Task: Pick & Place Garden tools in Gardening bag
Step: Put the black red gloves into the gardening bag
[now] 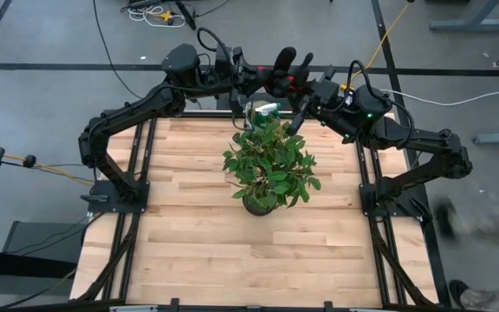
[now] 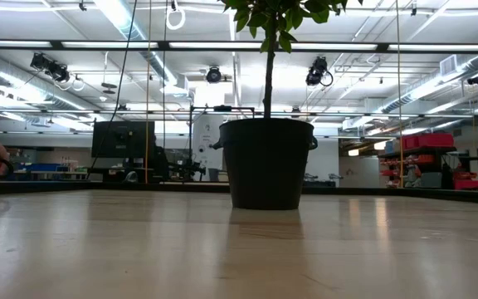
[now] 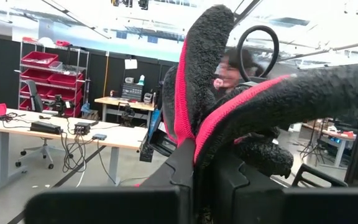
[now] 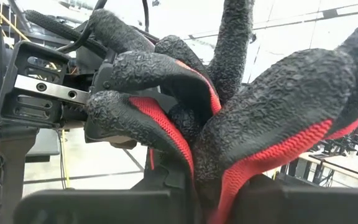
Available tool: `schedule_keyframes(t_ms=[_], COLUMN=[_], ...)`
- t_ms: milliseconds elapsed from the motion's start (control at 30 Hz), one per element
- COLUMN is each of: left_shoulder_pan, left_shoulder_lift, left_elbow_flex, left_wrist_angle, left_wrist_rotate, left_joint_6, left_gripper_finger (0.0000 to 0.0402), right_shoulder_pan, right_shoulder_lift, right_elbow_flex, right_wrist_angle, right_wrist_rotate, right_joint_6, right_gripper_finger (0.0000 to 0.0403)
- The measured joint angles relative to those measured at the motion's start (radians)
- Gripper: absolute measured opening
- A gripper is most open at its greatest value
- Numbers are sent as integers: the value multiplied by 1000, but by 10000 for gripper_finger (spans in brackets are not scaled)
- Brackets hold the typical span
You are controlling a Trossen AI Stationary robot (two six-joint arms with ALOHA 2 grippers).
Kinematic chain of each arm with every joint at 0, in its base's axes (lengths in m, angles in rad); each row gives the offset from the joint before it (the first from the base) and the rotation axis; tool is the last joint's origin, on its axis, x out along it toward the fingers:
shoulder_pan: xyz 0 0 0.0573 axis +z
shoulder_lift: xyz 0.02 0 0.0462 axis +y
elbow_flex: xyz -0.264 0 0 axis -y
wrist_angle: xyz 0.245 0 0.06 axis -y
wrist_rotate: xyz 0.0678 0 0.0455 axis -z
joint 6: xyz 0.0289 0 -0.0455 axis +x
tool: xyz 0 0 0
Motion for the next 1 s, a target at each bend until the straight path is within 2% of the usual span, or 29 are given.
schedule_keyframes(t_ms=[300, 733, 1000], left_shoulder_pan=[0, 33, 84], left_shoulder_lift=[0, -22, -88], left_elbow_flex=[0, -1, -1], left_wrist_angle=[-5, -48, -150], left_wrist_rotate=[18, -10, 9], left_joint_6=[23, 17, 51], left_gripper_finger=[73, 167, 190], right_shoulder_pan=[0, 0, -27], right_shoulder_lift=[0, -48, -112], right_elbow_flex=[0, -1, -1], right_wrist_angle=[-1, -49, -153], right_wrist_rotate=[-1, 1, 1], right_joint_6=[0, 0, 19], right_gripper_finger=[33, 31, 31])
